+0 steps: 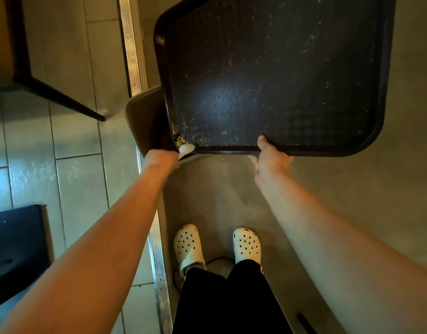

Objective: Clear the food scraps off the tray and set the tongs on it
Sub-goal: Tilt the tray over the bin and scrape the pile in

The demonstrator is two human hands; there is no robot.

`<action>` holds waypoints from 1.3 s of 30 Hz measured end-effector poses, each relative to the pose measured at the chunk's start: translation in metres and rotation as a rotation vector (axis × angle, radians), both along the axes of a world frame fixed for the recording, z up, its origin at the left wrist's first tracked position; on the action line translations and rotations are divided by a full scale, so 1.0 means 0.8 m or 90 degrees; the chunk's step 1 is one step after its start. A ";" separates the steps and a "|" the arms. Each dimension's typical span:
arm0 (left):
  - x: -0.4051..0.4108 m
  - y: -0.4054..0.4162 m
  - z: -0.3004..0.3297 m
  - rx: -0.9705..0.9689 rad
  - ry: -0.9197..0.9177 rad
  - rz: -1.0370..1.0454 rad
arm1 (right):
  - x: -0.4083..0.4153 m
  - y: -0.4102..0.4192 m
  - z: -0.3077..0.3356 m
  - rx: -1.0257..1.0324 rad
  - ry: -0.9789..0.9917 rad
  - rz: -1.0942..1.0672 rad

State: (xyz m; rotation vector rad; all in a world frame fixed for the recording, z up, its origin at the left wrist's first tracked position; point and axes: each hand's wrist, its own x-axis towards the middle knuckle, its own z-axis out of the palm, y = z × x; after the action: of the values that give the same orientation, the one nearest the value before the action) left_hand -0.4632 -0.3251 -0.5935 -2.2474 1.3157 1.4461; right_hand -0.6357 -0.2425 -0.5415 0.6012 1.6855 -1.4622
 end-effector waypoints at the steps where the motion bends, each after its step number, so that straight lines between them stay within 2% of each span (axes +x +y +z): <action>1: 0.004 -0.002 0.000 0.004 -0.017 0.003 | -0.001 0.000 0.001 0.000 0.002 0.002; 3: 0.012 -0.009 0.000 0.002 -0.101 -0.030 | -0.003 0.001 0.002 0.005 0.007 0.005; 5: 0.019 -0.018 0.004 -0.034 -0.194 -0.117 | -0.003 0.002 0.001 0.013 0.007 0.007; 7: 0.017 -0.024 0.009 -0.056 -0.213 -0.166 | -0.001 0.003 0.000 0.019 0.001 0.013; 9: 0.010 -0.026 0.012 -0.061 -0.183 -0.195 | 0.000 0.004 -0.001 0.023 -0.003 0.010; 12: 0.007 -0.021 0.008 -0.049 -0.099 -0.139 | 0.001 0.004 -0.002 0.022 -0.003 0.005; 15: 0.016 -0.012 0.008 -0.050 -0.142 -0.109 | 0.001 0.005 -0.001 0.013 -0.007 0.002; 17: 0.021 -0.004 0.009 -0.094 -0.157 -0.055 | 0.001 0.005 0.000 0.015 -0.006 0.003; 20: 0.019 0.012 0.013 -0.163 -0.053 0.020 | 0.003 0.004 -0.001 0.010 -0.015 -0.008; 22: 0.014 0.024 0.011 -0.158 -0.001 0.012 | 0.004 0.002 -0.001 0.003 -0.020 -0.016; 27: 0.008 0.054 0.010 -0.143 -0.034 -0.088 | 0.005 0.003 -0.002 -0.002 -0.014 -0.020; 30: 0.006 0.061 0.015 -0.178 -0.044 -0.072 | 0.005 0.005 -0.004 0.000 -0.009 -0.007; 36: -0.015 0.055 0.024 -0.172 0.024 -0.047 | 0.010 0.002 -0.003 -0.012 -0.007 -0.023; 39: -0.012 0.051 0.022 -0.166 -0.003 -0.042 | 0.011 0.001 -0.001 -0.010 -0.011 -0.022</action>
State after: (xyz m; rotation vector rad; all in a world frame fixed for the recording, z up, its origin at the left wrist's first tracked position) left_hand -0.4724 -0.2844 -0.5758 -2.3329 1.6445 1.3137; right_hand -0.6268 -0.2414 -0.5423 0.6347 1.6565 -1.4897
